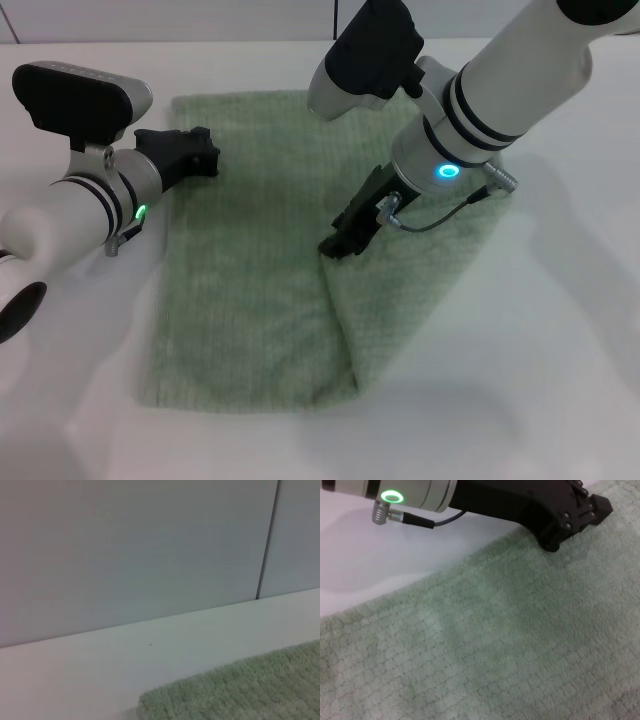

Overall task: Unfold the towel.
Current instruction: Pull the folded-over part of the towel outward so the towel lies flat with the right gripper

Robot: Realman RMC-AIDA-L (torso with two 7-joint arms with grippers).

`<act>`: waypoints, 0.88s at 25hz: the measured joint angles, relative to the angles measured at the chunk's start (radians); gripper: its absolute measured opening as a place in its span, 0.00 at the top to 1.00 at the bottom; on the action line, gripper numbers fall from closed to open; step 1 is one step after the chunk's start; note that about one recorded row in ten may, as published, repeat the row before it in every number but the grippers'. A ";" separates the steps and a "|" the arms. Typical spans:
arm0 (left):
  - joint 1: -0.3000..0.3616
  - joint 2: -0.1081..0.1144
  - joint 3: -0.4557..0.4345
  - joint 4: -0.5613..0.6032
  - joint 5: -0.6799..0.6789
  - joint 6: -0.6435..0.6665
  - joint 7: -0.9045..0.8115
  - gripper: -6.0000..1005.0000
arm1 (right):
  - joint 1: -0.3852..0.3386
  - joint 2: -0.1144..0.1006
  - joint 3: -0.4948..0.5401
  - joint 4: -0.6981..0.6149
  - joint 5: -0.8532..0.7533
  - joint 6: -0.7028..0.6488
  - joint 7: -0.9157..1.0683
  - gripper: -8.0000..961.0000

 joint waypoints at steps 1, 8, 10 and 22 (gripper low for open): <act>0.000 0.000 0.000 0.000 0.000 -0.001 0.000 1.00 | 0.000 0.000 0.000 0.000 0.000 0.000 0.000 0.47; 0.000 0.000 0.000 0.000 0.000 -0.001 -0.001 1.00 | 0.000 -0.001 0.000 -0.008 -0.007 0.000 0.000 0.65; 0.000 0.000 0.000 0.000 0.000 -0.002 -0.001 1.00 | -0.002 -0.002 -0.005 -0.015 -0.009 0.002 -0.005 0.70; 0.005 0.000 0.000 0.000 0.000 -0.004 -0.003 1.00 | -0.005 -0.004 -0.014 -0.017 -0.011 0.012 -0.010 0.95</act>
